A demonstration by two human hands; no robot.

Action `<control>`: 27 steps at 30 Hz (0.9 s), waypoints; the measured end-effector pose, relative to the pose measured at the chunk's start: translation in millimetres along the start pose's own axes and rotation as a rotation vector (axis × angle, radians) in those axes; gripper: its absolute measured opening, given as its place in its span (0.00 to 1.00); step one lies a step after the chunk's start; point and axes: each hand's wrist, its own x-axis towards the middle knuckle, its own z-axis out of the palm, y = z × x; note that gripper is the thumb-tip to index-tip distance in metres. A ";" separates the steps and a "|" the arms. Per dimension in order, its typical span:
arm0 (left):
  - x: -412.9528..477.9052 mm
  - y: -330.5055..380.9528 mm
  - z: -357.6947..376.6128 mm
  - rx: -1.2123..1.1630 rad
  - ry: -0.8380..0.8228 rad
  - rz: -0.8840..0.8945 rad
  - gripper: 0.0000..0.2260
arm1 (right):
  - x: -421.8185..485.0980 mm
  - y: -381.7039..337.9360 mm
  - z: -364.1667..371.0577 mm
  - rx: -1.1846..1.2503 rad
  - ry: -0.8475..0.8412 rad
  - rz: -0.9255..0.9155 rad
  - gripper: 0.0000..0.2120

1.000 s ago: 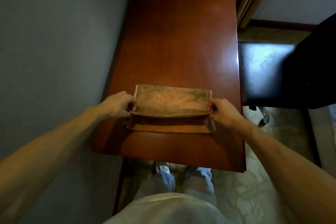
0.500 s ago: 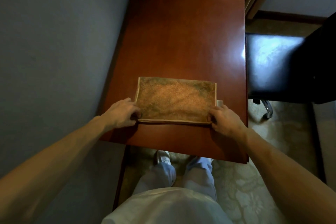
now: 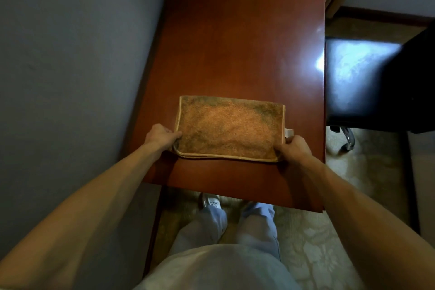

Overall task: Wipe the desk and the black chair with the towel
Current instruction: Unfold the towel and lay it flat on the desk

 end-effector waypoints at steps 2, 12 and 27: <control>1.5 -1.7 -0.1 -0.065 -0.026 -0.034 0.11 | 0.8 1.6 5.4 0.036 0.006 0.036 0.13; 1.0 -46.7 -43.0 -0.007 0.015 -0.011 0.08 | -25.8 -18.6 43.9 -0.012 -0.179 -0.010 0.07; -22.2 -130.8 -79.7 0.607 0.316 0.075 0.13 | -74.1 -15.6 120.7 -0.261 -0.304 -0.077 0.15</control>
